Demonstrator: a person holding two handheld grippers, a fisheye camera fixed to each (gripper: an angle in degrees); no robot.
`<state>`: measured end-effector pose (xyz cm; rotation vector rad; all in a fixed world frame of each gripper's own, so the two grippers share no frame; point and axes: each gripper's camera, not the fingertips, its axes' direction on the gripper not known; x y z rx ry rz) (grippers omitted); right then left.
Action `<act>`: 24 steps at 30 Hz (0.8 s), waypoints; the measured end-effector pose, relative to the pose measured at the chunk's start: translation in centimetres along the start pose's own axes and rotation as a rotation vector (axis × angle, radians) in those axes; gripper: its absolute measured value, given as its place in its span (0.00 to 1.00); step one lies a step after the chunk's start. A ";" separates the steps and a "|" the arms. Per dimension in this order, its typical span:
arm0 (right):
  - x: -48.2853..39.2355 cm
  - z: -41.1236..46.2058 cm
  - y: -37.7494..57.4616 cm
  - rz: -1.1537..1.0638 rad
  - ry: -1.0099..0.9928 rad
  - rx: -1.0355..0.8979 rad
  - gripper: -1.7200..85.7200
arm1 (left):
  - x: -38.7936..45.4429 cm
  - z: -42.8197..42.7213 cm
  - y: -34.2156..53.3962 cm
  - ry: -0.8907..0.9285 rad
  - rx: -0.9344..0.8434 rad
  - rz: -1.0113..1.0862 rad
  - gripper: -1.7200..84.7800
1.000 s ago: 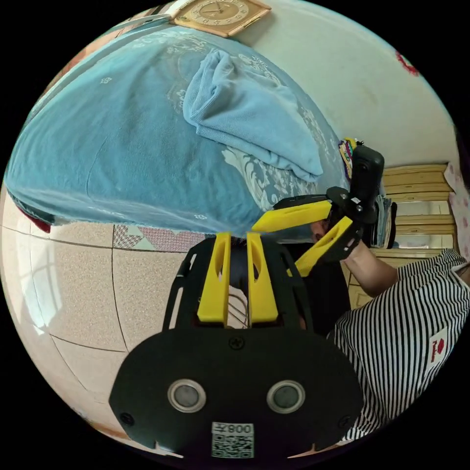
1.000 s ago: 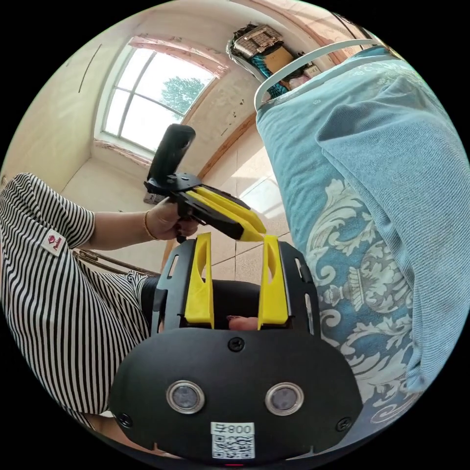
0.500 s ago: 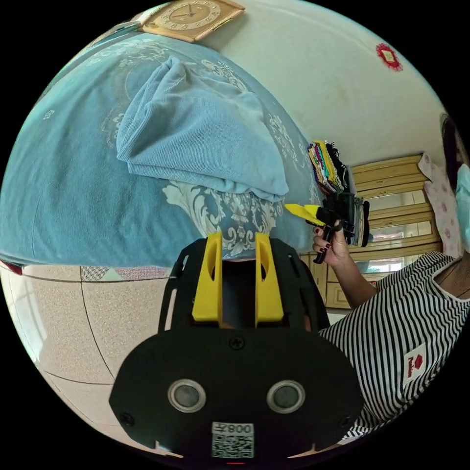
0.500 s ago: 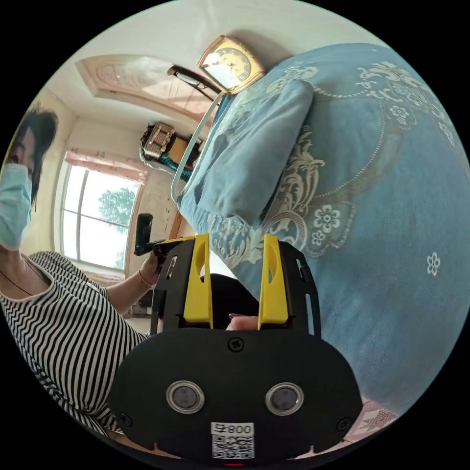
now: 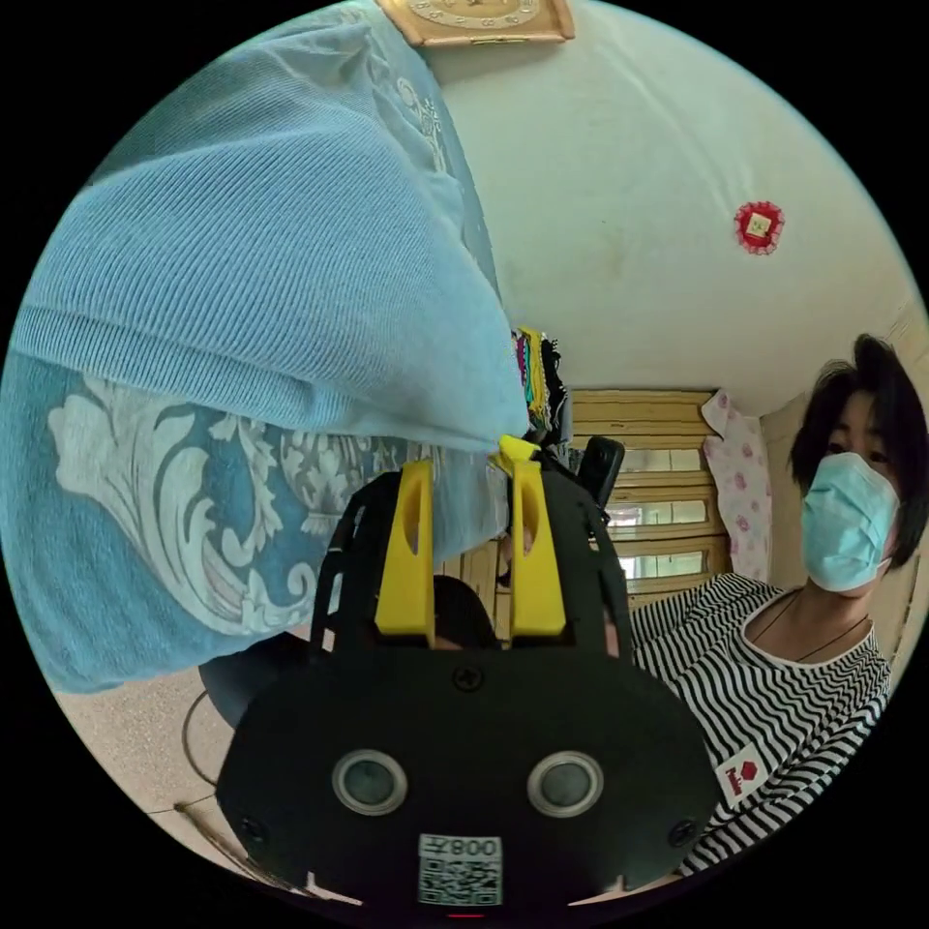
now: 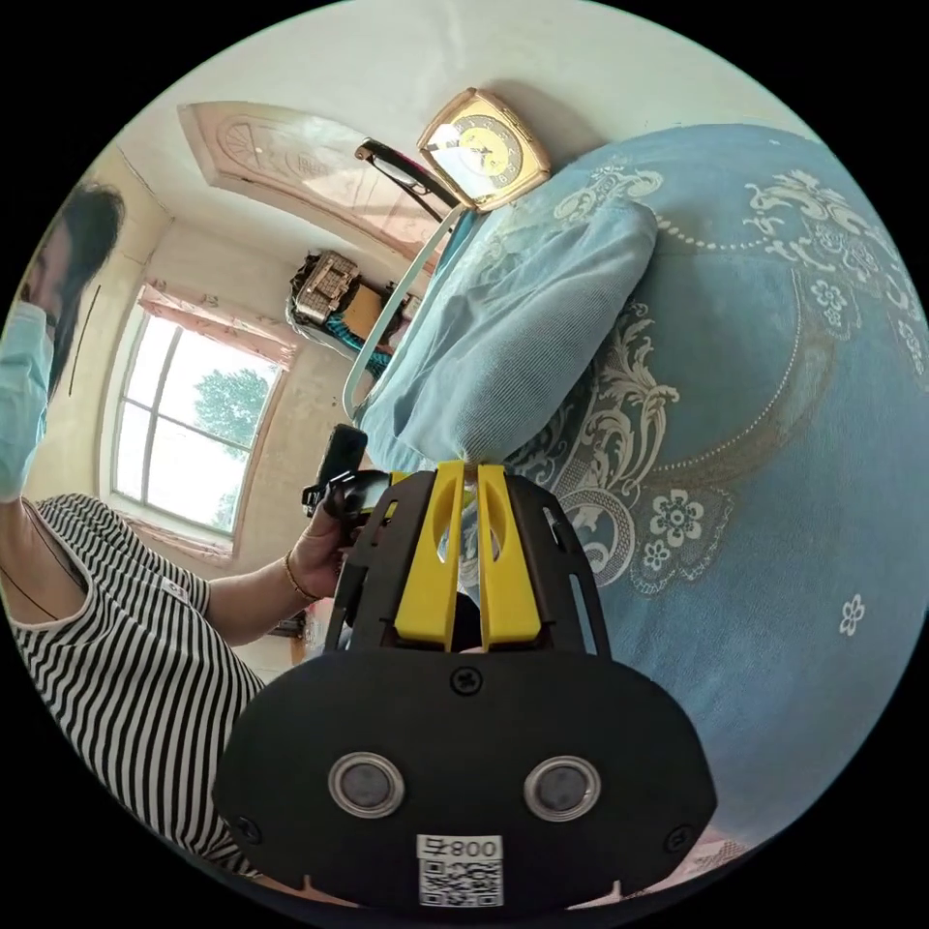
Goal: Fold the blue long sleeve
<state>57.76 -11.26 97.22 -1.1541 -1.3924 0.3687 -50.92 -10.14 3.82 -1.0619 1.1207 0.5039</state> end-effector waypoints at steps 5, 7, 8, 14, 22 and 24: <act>0.7 -0.9 -0.9 0.016 -0.053 -0.018 0.06 | -3.0 -1.0 -0.4 0.187 0.142 -0.114 0.10; 2.3 -1.6 -0.7 0.085 -0.114 -0.039 0.07 | -2.7 -1.5 -0.4 0.136 0.143 -0.109 0.09; 2.7 -2.0 -0.6 0.106 -0.131 -0.034 0.07 | -2.2 -1.8 -0.4 0.102 0.137 -0.092 0.09; 6.7 -3.9 -0.2 0.313 -0.360 0.041 0.17 | -1.4 -3.3 -1.1 0.086 0.132 -0.067 0.08; 7.4 -1.4 -3.9 0.385 -0.551 0.013 0.14 | -1.1 -4.8 -1.5 0.078 0.129 -0.057 0.09; 7.2 -1.6 -4.1 0.390 -0.562 0.026 0.12 | -0.9 -5.5 -1.3 0.081 0.132 -0.035 0.10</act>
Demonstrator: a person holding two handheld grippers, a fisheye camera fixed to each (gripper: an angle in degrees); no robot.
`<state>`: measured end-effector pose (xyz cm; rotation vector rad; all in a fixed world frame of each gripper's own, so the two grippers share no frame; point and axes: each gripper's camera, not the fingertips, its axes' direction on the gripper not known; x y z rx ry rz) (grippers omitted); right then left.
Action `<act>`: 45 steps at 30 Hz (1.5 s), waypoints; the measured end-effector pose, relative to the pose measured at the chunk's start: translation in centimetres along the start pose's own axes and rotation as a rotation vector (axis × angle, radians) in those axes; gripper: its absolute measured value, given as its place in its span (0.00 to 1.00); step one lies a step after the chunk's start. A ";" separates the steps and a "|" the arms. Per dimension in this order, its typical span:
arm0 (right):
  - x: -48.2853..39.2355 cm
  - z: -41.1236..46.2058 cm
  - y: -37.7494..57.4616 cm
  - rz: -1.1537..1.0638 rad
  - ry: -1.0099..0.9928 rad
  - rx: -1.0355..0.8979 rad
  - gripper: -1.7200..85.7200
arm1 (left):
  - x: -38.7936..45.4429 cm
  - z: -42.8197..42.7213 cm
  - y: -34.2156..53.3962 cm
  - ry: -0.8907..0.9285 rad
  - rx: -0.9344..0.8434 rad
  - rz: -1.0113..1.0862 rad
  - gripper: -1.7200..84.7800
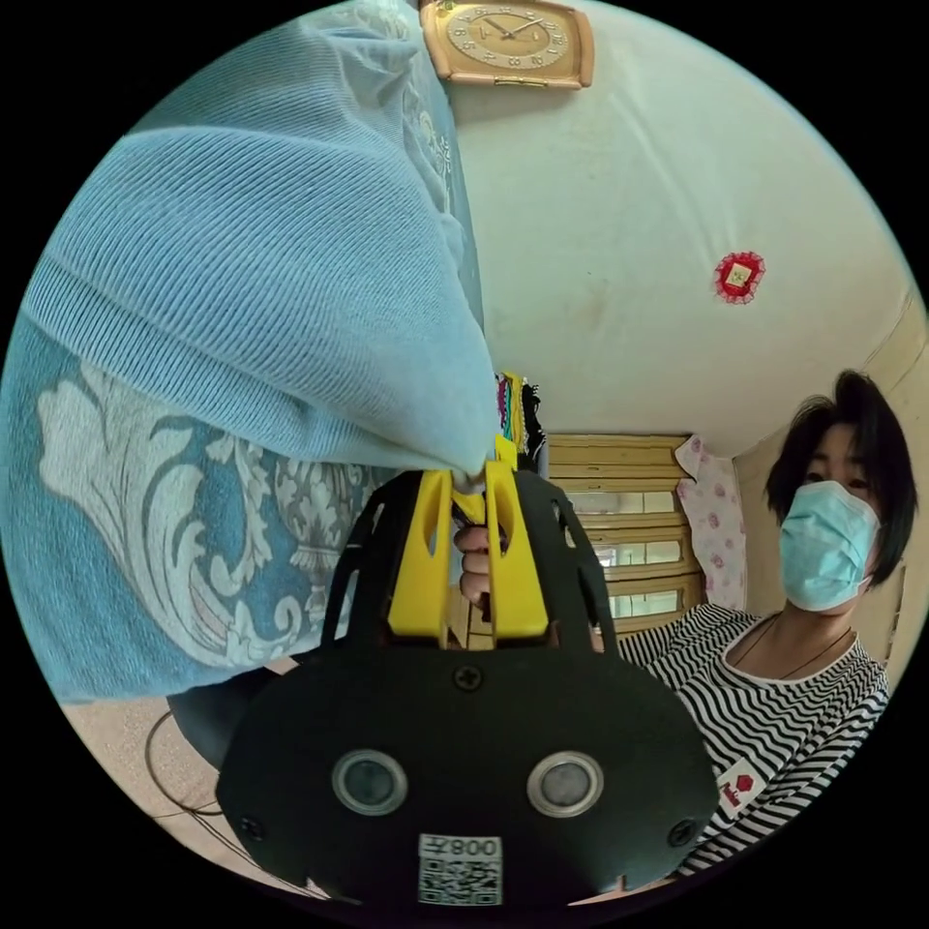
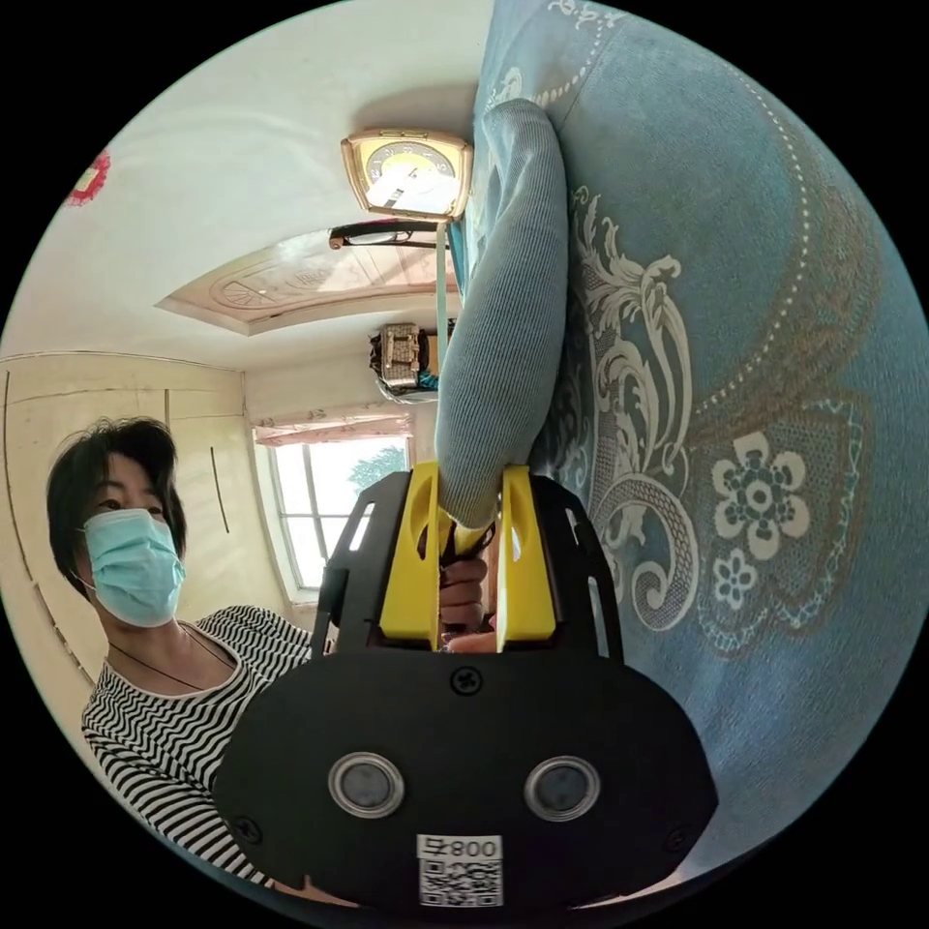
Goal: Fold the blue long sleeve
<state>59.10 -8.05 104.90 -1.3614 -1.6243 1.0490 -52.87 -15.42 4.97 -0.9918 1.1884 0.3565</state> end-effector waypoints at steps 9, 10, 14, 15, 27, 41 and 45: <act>-5.4 -0.4 -0.2 -0.083 0.017 0.019 0.10 | -1.0 -11.6 2.2 -0.086 0.259 -0.054 0.20; -6.3 -0.2 -0.3 -0.099 0.017 0.018 0.10 | -1.3 -13.0 2.1 -0.076 0.303 -0.063 0.20; -8.0 0.2 -0.5 -0.122 0.011 0.012 0.10 | -2.9 -15.8 1.2 -0.016 0.410 -0.126 0.20; -8.4 0.3 -0.5 -0.120 0.002 0.016 0.10 | -3.2 -15.9 1.1 0.003 0.419 -0.136 0.19; -11.8 1.5 0.6 -0.129 -0.039 0.044 0.10 | -3.3 -16.5 0.9 0.129 0.517 -0.208 0.18; -16.4 4.5 2.2 -0.178 -0.033 0.028 0.10 | -3.6 -14.9 -1.0 0.223 0.624 -0.240 0.15; -16.6 4.8 4.2 -0.168 -0.021 0.032 0.10 | -2.6 -13.8 -1.3 0.172 0.597 -0.246 0.11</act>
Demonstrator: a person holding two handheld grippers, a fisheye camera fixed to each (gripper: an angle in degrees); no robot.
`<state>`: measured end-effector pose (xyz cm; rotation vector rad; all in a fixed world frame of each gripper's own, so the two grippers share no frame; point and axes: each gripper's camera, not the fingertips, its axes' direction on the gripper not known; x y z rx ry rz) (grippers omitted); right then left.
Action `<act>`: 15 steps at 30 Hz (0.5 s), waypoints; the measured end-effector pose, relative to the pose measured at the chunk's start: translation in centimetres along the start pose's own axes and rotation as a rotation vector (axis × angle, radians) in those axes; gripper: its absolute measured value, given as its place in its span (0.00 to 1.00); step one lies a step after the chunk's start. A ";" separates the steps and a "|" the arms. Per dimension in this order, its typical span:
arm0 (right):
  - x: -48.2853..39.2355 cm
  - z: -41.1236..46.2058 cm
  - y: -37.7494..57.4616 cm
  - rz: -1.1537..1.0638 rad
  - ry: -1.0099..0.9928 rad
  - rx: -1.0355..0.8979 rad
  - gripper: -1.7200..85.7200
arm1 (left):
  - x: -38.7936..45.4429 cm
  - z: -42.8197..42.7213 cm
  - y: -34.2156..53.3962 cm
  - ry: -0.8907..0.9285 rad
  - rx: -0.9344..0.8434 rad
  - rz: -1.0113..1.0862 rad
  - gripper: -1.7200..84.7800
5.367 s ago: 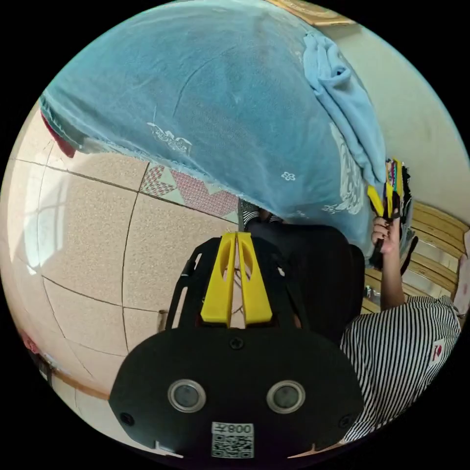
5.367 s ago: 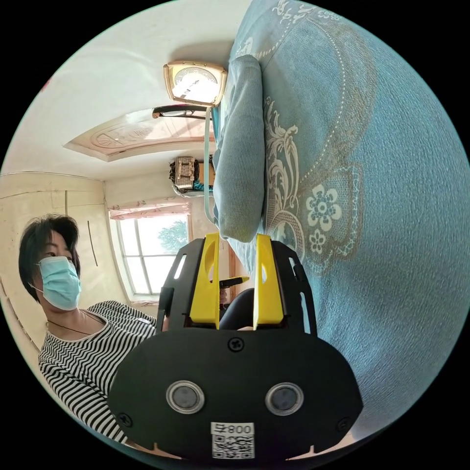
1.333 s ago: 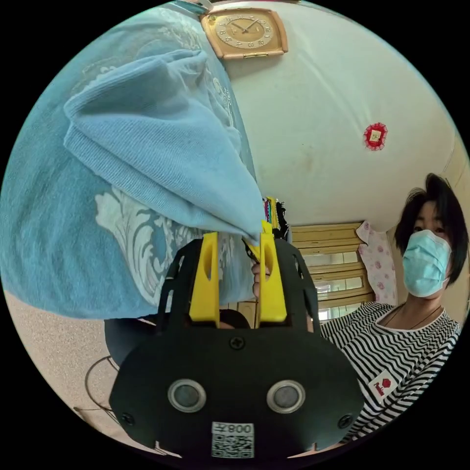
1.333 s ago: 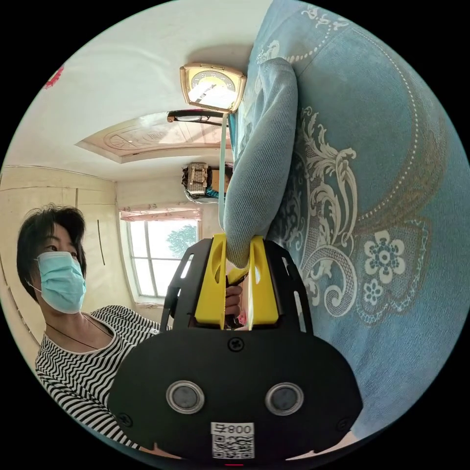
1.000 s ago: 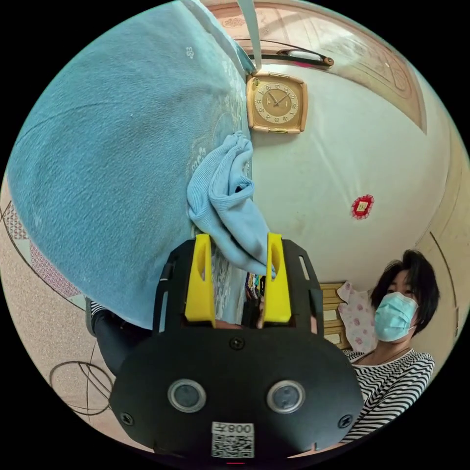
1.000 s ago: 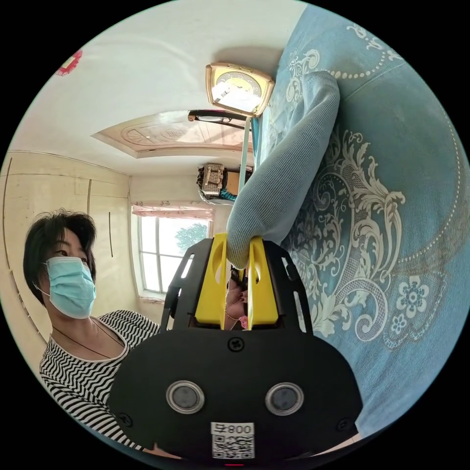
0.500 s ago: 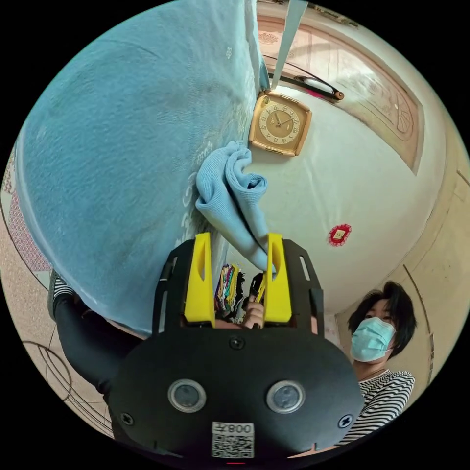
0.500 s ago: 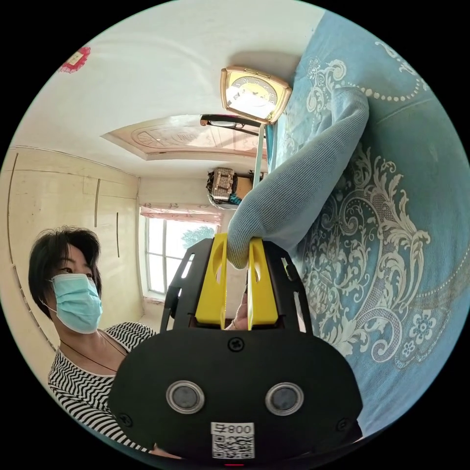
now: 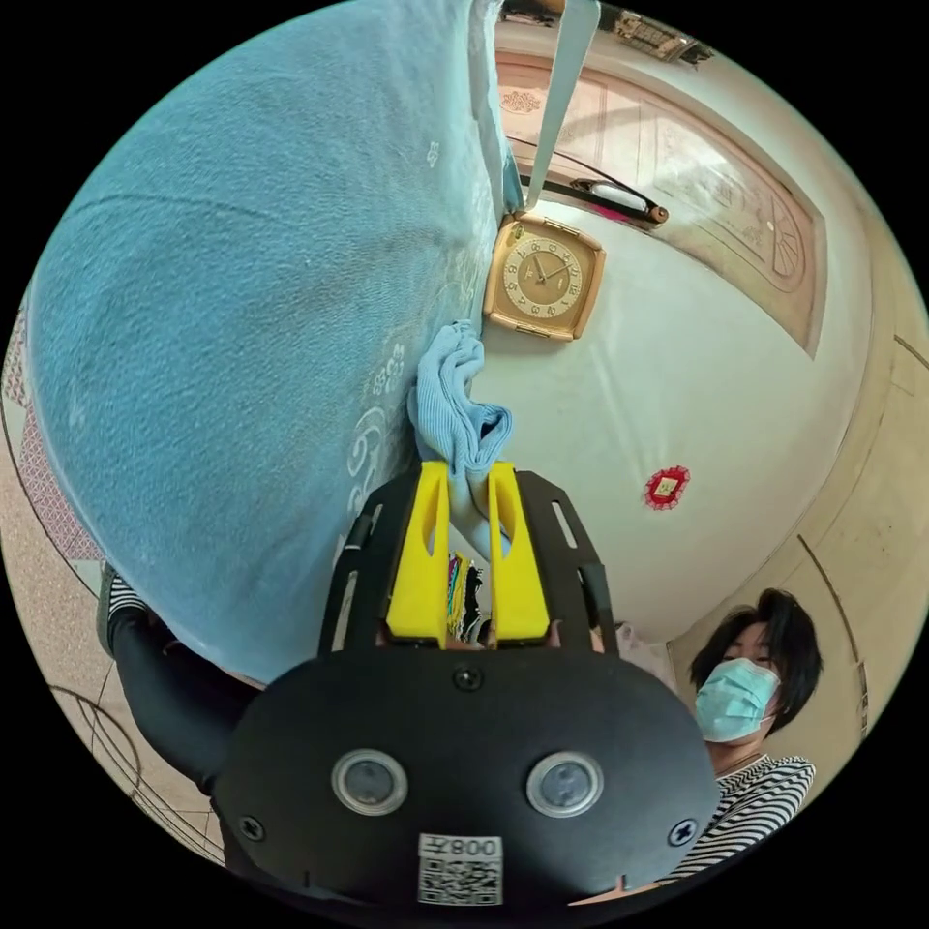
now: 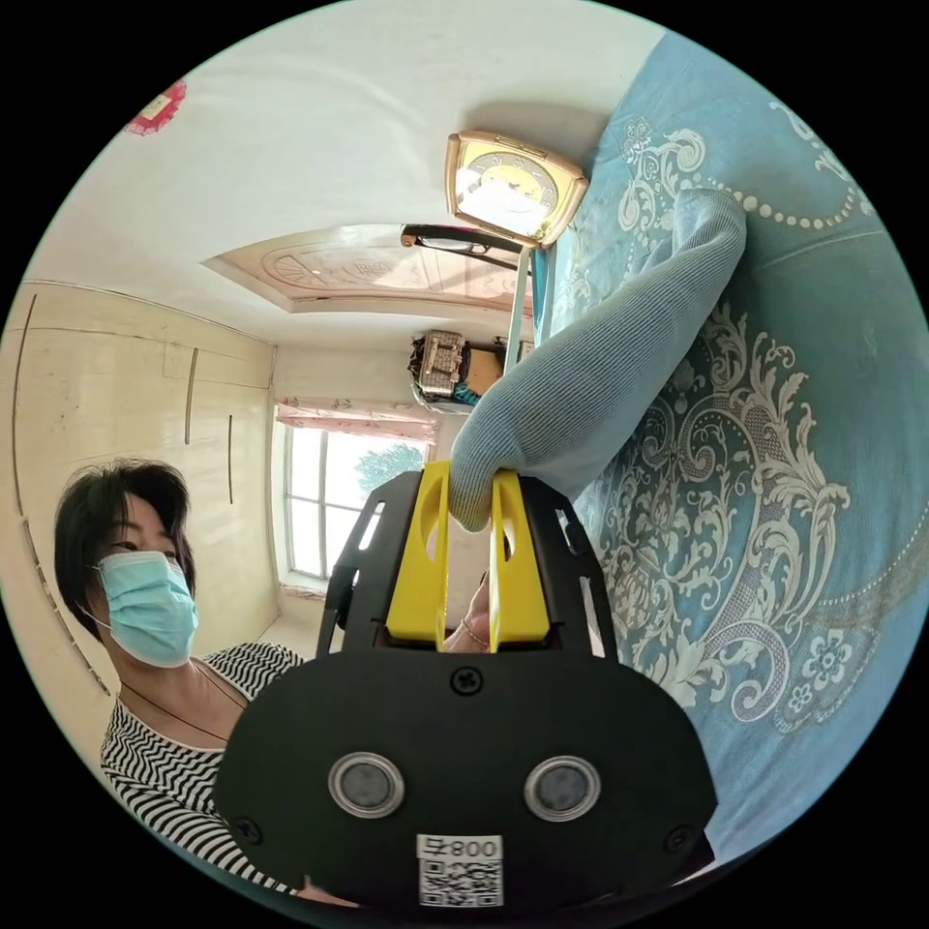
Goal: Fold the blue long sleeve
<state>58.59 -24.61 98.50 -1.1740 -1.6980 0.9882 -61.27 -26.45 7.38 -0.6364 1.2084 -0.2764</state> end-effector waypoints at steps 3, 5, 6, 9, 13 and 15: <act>-0.4 -0.6 2.2 0.016 0.009 0.010 0.10 | 1.6 0.9 1.5 -0.040 -0.022 0.046 0.10; -0.9 -1.3 3.8 0.022 0.007 0.026 0.10 | 3.4 1.6 3.1 -0.066 -0.064 0.100 0.09; -1.4 -1.7 5.0 0.023 0.006 0.027 0.10 | 3.8 1.7 3.6 -0.070 -0.072 0.113 0.09; -3.0 -2.3 8.9 0.024 0.013 -0.001 0.10 | 5.9 1.8 6.2 -0.085 -0.119 0.162 0.09; -6.0 -3.4 16.0 0.041 0.003 -0.009 0.10 | 8.4 2.0 10.9 -0.111 -0.221 0.235 0.09; -7.8 -3.8 19.3 0.041 0.008 0.005 0.10 | 9.2 2.1 13.1 -0.115 -0.260 0.262 0.09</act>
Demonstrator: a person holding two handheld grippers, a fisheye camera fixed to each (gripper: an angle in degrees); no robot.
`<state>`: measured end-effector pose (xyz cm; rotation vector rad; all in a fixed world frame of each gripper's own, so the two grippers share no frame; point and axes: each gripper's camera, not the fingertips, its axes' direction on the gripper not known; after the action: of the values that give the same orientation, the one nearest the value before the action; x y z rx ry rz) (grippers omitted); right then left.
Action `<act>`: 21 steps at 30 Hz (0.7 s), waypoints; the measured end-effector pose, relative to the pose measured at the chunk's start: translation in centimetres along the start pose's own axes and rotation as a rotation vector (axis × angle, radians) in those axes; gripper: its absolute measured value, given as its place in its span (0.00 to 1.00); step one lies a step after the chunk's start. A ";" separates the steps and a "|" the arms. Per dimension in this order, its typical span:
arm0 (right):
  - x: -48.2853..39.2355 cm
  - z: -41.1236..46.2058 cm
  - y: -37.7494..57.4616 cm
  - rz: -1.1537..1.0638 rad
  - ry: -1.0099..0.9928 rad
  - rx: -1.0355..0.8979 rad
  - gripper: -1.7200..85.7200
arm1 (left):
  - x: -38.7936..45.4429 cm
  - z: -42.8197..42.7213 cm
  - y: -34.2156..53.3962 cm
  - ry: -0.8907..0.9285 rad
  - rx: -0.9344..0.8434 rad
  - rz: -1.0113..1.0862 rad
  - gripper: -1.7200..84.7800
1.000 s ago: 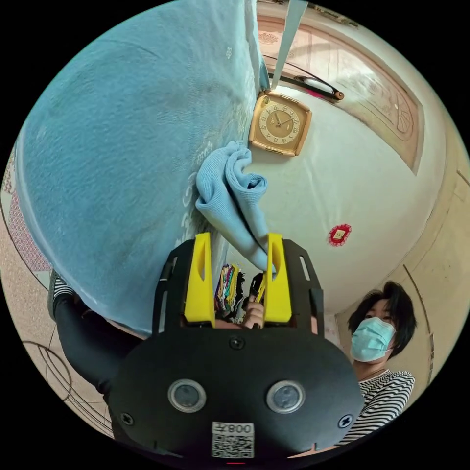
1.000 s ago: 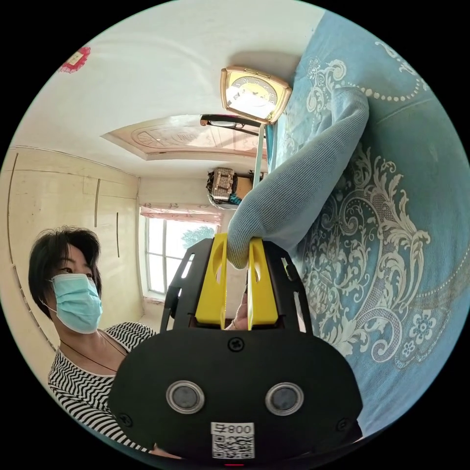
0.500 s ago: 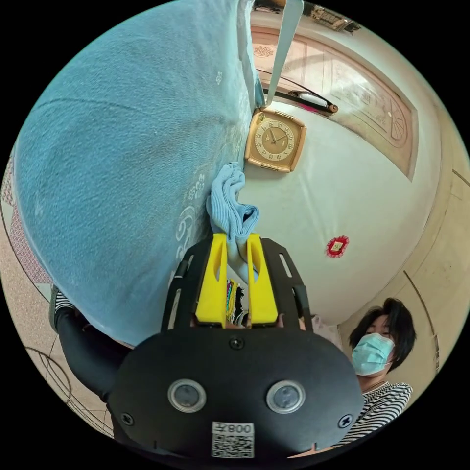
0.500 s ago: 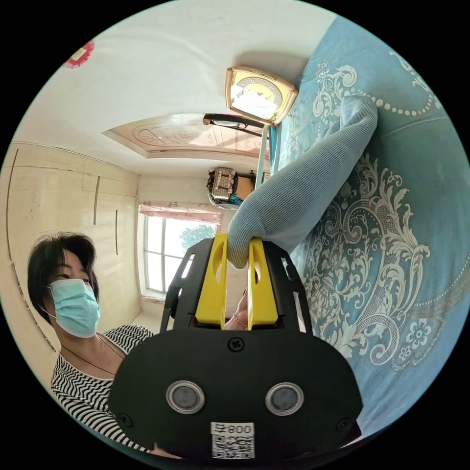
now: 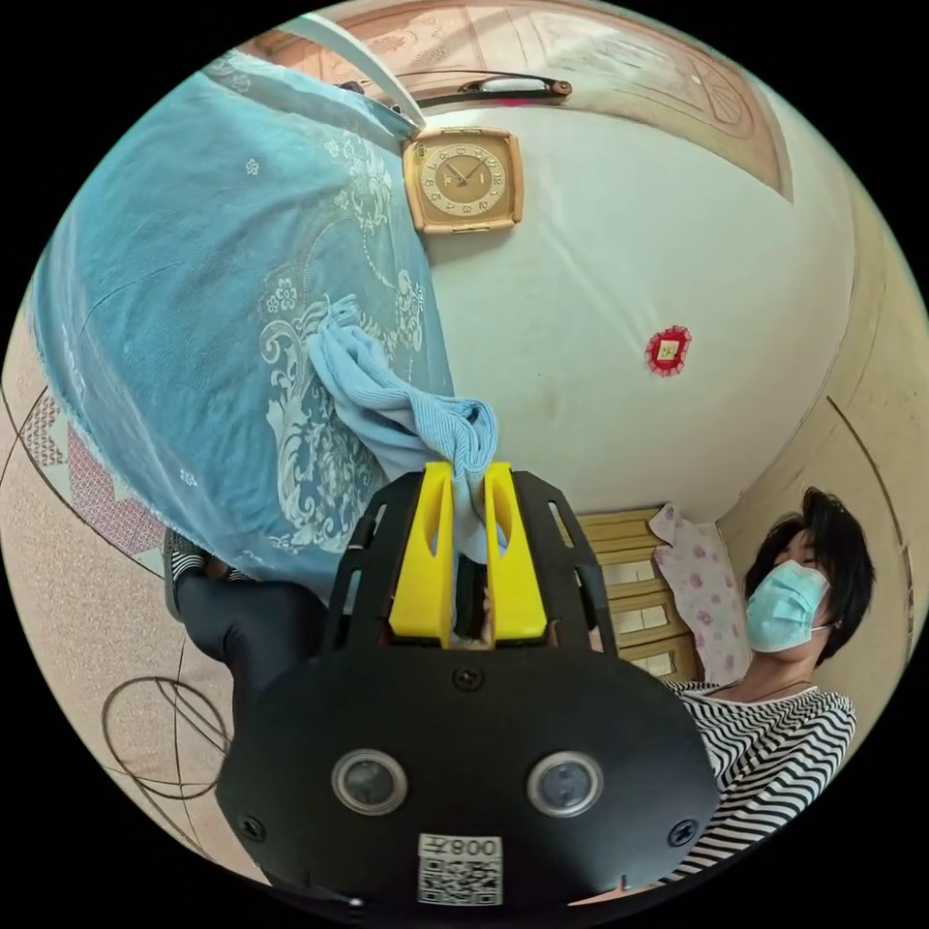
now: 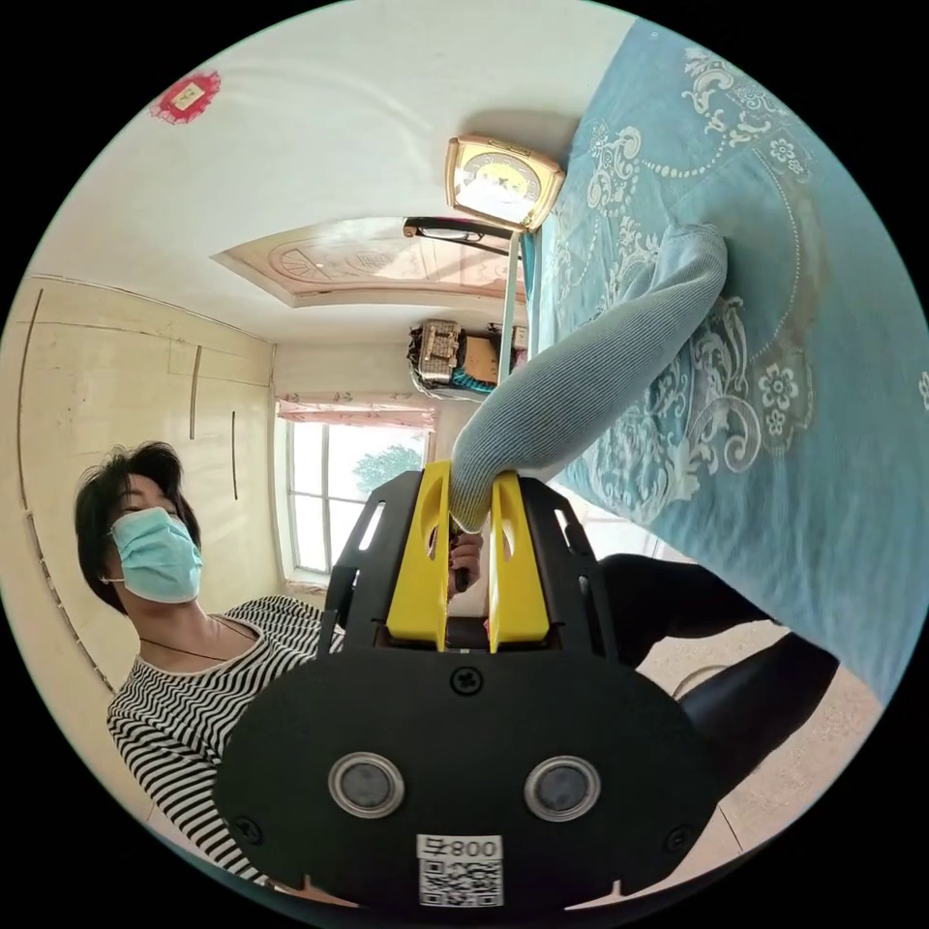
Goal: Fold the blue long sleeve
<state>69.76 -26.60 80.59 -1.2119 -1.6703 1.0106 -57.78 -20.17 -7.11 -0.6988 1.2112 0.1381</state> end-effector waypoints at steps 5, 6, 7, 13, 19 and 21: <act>-5.4 -1.0 8.9 -0.039 0.019 0.039 0.10 | 3.3 2.4 5.4 0.057 -0.080 0.075 0.09; -6.9 -1.3 11.1 -0.058 0.023 0.050 0.09 | 3.7 2.7 6.0 0.063 -0.089 0.088 0.09; -8.3 -1.6 13.2 -0.077 0.026 0.062 0.09 | 4.3 3.4 7.1 0.072 -0.102 0.113 0.09; -14.0 -3.3 23.5 -0.147 0.021 0.155 0.09 | 6.4 8.2 12.1 0.131 -0.179 0.197 0.09; -19.1 -5.4 32.4 -0.212 -0.019 0.252 0.09 | 7.3 14.9 15.9 0.200 -0.265 0.248 0.09; -20.7 -6.1 34.5 -0.234 -0.023 0.276 0.09 | 7.3 17.2 16.7 0.208 -0.298 0.257 0.08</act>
<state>90.31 -38.36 47.48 -0.8085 -1.5853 1.0689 -48.71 0.68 -17.61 -0.8278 1.4954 0.4766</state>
